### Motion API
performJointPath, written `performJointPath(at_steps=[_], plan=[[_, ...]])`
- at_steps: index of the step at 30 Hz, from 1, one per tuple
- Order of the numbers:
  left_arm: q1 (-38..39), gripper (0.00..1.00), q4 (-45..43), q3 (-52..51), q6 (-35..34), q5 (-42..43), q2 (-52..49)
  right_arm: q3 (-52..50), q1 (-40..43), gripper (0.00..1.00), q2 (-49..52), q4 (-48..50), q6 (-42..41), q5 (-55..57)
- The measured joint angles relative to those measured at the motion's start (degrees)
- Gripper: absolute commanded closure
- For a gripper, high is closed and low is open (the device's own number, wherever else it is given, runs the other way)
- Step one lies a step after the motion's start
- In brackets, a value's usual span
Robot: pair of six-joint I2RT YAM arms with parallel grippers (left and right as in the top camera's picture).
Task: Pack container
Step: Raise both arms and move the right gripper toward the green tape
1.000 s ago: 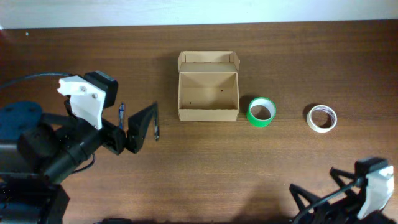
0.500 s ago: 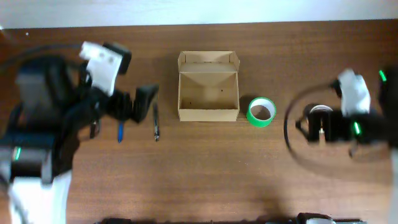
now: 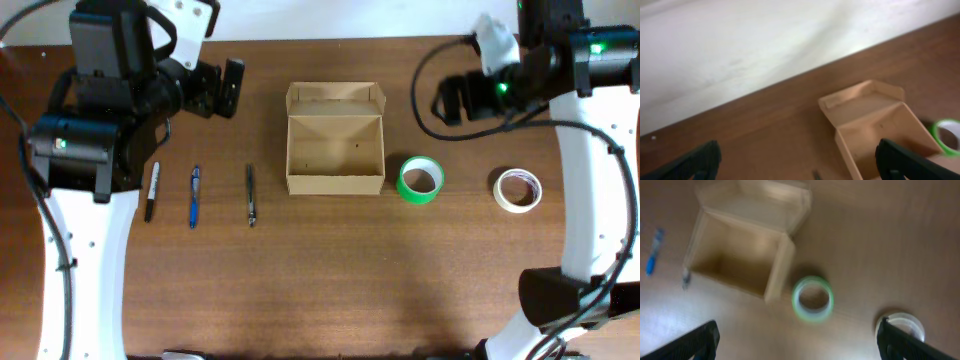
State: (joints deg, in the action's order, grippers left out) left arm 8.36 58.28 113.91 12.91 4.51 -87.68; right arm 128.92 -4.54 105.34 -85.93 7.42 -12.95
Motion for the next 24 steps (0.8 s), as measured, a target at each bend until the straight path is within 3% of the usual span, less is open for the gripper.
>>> performJointPath(at_steps=[5, 16, 20, 24], plan=[[0.0, 0.01, -2.8, 0.0, 0.0, -1.9, -0.7, 5.3, -2.7, 0.01, -0.7, 4.3, -0.1, -0.2], [0.0, 0.01, -3.1, 0.0, 0.0, -2.2, -0.7, 5.5, -2.3, 0.01, -0.8, 8.2, 2.0, -6.1], [0.0, 0.01, -1.7, 0.0, -0.1, -2.2, -0.7, 5.5, -1.8, 0.03, -0.8, 7.3, -2.0, 3.1], [0.0, 0.01, -0.6, 0.0, -0.1, -2.2, -0.7, 5.7, 0.7, 0.02, 0.0, -0.5, -6.8, 13.1]])
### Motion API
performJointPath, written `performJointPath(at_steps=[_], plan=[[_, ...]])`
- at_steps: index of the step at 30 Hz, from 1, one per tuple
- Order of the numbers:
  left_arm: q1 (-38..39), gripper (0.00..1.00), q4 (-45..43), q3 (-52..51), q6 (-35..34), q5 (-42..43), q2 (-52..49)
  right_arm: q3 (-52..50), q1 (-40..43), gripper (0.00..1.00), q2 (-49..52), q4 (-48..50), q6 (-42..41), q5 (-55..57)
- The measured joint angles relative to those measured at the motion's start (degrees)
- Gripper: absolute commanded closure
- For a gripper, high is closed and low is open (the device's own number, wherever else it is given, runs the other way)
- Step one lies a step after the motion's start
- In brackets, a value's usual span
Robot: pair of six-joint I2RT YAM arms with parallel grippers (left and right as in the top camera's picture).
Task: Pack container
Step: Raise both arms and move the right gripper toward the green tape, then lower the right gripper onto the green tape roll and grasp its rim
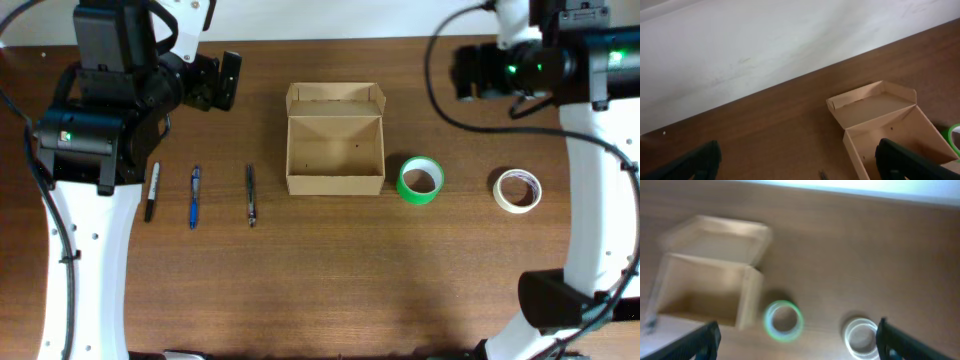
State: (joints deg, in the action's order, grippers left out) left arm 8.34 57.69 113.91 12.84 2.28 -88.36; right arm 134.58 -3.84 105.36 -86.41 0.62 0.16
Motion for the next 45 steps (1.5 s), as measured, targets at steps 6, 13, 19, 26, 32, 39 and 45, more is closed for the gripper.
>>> performJointPath(at_steps=[6, 13, 19, 26, 32, 39, 45], plan=[[0.0, 0.01, 0.0, 0.0, 0.0, 0.0, 0.0, -1.4, 2.1, 0.01, 8.0, -6.3, -3.0, 3.3], [0.0, 0.01, 1.3, 0.0, 0.0, 0.0, 0.0, -7.8, 0.0, 0.01, 15.4, -3.0, -3.7, 3.2], [0.0, 0.01, 1.6, 0.0, 0.0, -0.2, 0.0, -16.7, -0.7, 0.01, 15.5, 1.2, -4.8, 1.5], [0.0, 0.01, 1.7, 0.0, 0.0, -0.4, 0.0, -27.3, -2.6, 0.00, 15.5, 6.2, -6.6, 0.9], [0.0, 0.01, 1.7, 0.0, 0.0, -0.4, -0.2, -30.6, -7.1, 0.00, 15.4, 8.9, -9.4, 1.1], [0.0, 0.01, 1.7, 0.0, 0.0, -0.4, -2.1, -32.7, -10.5, 0.00, 11.8, 9.4, -12.0, 5.8], [0.0, 0.01, 1.9, 0.0, 0.0, -0.4, -2.9, -36.6, -7.4, 0.03, 7.2, 9.8, -12.5, 8.7]])
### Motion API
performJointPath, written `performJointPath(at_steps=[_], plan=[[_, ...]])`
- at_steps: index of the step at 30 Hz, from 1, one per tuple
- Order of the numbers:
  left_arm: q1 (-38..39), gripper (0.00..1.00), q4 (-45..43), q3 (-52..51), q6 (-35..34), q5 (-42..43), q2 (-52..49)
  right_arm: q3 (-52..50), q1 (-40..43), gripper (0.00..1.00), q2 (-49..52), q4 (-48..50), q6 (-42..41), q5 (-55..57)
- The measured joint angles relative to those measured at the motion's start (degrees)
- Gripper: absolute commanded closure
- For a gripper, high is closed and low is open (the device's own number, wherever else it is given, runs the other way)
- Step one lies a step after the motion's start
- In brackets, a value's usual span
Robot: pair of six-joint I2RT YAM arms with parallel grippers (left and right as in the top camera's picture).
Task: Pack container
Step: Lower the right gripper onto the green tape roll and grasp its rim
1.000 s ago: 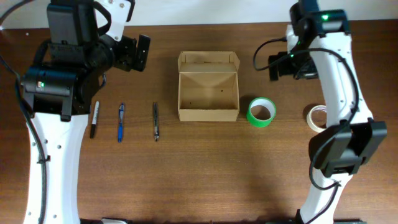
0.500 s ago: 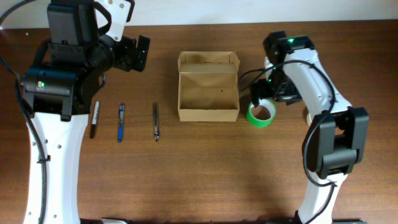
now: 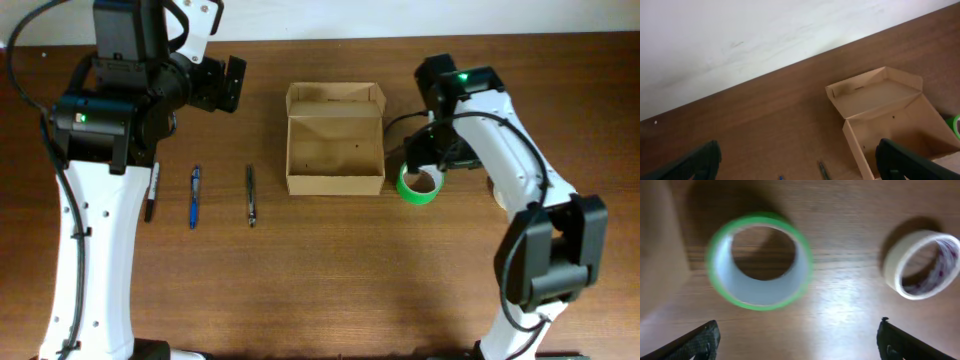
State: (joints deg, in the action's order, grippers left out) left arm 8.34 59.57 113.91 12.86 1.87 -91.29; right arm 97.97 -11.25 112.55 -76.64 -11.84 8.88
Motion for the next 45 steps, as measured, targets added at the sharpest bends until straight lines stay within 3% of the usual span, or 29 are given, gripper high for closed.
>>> performJointPath(at_steps=[11, 15, 23, 31, 45], plan=[[0.0, 0.01, 0.0, 0.0, 0.0, 0.0, 0.0, -22.3, -1.8, 0.03, -24.0, 3.3, -2.4, 0.2], [0.0, 0.01, 0.0, 0.0, 0.0, 0.0, 0.0, -28.8, -2.5, 0.05, -30.3, 10.0, -3.8, -0.8], [0.0, 0.01, 0.0, 0.0, 0.0, 0.0, 0.0, -30.5, 2.1, 0.11, -21.9, 28.6, -6.0, -6.1], [0.0, 0.01, 0.0, 0.0, 0.0, 0.0, 0.0, -30.5, 8.7, 0.11, -13.5, 30.8, -6.1, -9.6], [0.0, 0.01, 0.0, 0.0, 0.0, 0.0, 0.0, -30.5, 9.2, 0.16, -11.7, 32.3, -3.2, -12.1]])
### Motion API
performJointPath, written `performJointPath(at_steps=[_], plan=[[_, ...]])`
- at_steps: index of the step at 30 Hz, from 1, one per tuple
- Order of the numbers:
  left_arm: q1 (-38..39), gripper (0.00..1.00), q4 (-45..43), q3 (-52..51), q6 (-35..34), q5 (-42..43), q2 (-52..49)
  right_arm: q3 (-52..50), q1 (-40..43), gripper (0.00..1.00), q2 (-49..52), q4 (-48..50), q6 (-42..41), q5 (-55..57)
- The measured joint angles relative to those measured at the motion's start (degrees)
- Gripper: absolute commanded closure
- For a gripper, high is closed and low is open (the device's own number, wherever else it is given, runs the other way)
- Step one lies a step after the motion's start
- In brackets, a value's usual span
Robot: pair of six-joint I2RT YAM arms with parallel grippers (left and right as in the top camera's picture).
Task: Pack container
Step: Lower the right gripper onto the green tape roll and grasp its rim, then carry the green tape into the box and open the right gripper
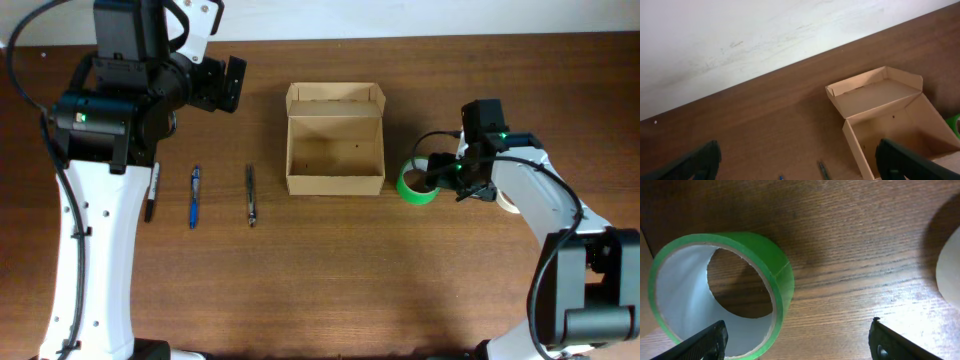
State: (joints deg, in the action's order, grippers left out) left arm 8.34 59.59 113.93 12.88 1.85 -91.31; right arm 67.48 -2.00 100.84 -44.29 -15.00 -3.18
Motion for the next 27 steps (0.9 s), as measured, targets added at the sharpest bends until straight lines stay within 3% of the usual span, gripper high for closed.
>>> performJointPath(at_steps=[13, 16, 23, 27], plan=[[0.0, 0.01, 0.0, 0.0, 0.0, 0.0, 0.0, 0.0, 0.0, 0.18, 3.4, -3.2, 13.0, -0.4], [0.0, 0.01, 0.0, 0.0, 0.0, 0.0, 0.0, 0.0, 0.0, 0.36, 3.5, -3.2, 13.6, -0.3], [0.0, 0.01, 0.0, 0.0, 0.0, 0.0, 0.0, 0.0, 0.0, 0.96, 3.5, -2.5, 13.0, -0.4], [0.0, 0.01, 0.0, 0.0, 0.0, 0.0, 0.0, 0.0, 0.0, 0.96, 3.5, -2.0, 11.9, -0.5]])
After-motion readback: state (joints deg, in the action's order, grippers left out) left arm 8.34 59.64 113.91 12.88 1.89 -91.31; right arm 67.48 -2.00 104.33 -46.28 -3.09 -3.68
